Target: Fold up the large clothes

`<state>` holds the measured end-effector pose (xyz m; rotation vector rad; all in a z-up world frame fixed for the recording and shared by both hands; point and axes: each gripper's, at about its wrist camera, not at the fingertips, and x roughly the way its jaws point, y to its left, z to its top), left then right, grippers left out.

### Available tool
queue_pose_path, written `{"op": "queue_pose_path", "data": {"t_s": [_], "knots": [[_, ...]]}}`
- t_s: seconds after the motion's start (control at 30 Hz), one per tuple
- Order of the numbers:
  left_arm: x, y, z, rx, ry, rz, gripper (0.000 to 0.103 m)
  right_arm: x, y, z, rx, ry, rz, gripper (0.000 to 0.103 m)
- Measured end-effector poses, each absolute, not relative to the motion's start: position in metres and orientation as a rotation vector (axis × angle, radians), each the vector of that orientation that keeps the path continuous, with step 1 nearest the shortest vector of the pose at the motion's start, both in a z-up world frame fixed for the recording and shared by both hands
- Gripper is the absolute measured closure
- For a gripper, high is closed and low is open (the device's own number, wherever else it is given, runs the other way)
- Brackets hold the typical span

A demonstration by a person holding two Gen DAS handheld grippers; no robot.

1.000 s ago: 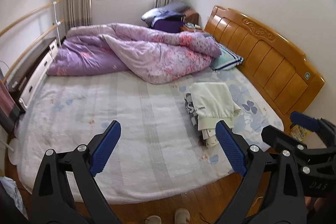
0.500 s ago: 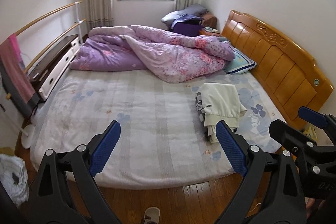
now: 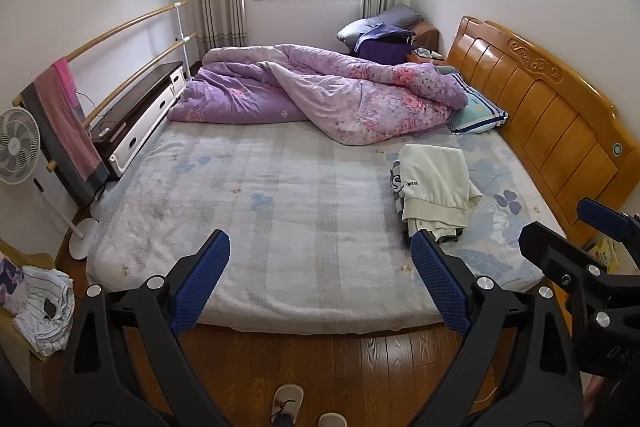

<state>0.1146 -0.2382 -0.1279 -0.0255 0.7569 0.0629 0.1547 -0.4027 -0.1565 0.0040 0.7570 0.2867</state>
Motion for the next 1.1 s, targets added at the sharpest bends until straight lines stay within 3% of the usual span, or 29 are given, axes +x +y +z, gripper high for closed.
{"op": "queue_pose_path", "data": {"t_s": [1.1], "knots": [[0.068, -0.175, -0.087, -0.004, 0.664, 0.031, 0.010, 0.100, -0.335, -0.121, -0.005, 0.674, 0.219, 0.008]]}}
